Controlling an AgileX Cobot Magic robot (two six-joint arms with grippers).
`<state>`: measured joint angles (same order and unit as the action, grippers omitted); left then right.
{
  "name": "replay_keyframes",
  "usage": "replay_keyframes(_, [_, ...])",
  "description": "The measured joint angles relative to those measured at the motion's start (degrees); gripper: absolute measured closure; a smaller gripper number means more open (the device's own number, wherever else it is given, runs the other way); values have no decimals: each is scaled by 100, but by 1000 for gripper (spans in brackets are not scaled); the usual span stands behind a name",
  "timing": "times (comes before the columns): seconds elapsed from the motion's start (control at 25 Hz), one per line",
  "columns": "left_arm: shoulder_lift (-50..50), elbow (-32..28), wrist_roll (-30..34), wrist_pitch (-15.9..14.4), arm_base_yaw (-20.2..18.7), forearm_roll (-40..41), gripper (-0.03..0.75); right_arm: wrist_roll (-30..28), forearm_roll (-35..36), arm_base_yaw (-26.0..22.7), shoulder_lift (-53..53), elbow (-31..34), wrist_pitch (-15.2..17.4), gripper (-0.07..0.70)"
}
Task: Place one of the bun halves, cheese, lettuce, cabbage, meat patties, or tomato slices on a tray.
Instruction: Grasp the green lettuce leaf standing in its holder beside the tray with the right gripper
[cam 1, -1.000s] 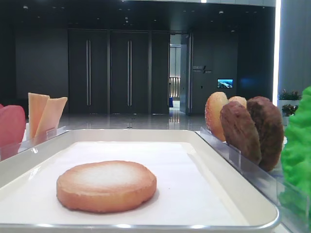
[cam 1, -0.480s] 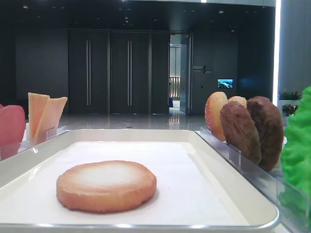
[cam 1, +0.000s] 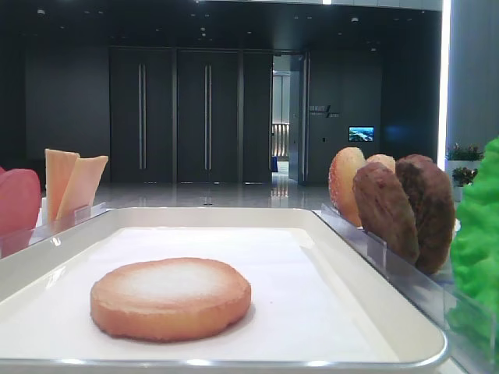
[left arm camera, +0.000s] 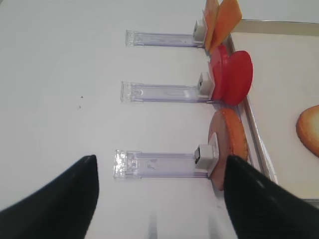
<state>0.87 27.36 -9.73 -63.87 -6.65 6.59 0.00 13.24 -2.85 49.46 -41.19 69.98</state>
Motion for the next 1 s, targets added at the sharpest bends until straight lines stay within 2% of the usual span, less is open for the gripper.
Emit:
replay_keyframes(0.32, [0, 0, 0, 0, 0, 0, 118, 32, 624, 0, 0, 0, 0, 219])
replay_keyframes(0.44, [0, 0, 0, 0, 0, 0, 118, 230, 755, 187, 0, 0, 0, 219])
replay_keyframes(0.64, [0, 0, 0, 0, 0, 0, 118, 1053, 658, 1110, 0, 0, -8, 219])
replay_keyframes(1.0, [0, 0, 0, 0, 0, 0, 118, 2505, 102, 3087, 396, -98, -650, 219])
